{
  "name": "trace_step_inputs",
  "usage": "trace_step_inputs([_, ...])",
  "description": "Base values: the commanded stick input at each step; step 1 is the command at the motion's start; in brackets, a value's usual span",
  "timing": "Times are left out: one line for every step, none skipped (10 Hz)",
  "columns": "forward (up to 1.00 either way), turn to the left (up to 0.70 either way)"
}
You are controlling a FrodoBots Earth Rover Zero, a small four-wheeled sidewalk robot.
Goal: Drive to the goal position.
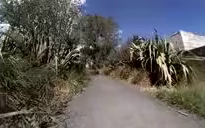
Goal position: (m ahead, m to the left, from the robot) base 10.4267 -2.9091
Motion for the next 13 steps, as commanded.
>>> trace_step_inputs([0.70,0.00])
trace_step_inputs([0.70,0.00])
trace_step_inputs([0.70,0.00])
trace_step_inputs([0.70,0.00])
trace_step_inputs([0.70,0.00])
trace_step_inputs([0.70,0.00])
trace_step_inputs([0.70,0.00])
trace_step_inputs([0.70,0.00])
trace_step_inputs([0.70,0.00])
trace_step_inputs([0.70,0.00])
trace_step_inputs([0.70,0.00])
trace_step_inputs([0.70,0.00])
trace_step_inputs([0.70,0.00])
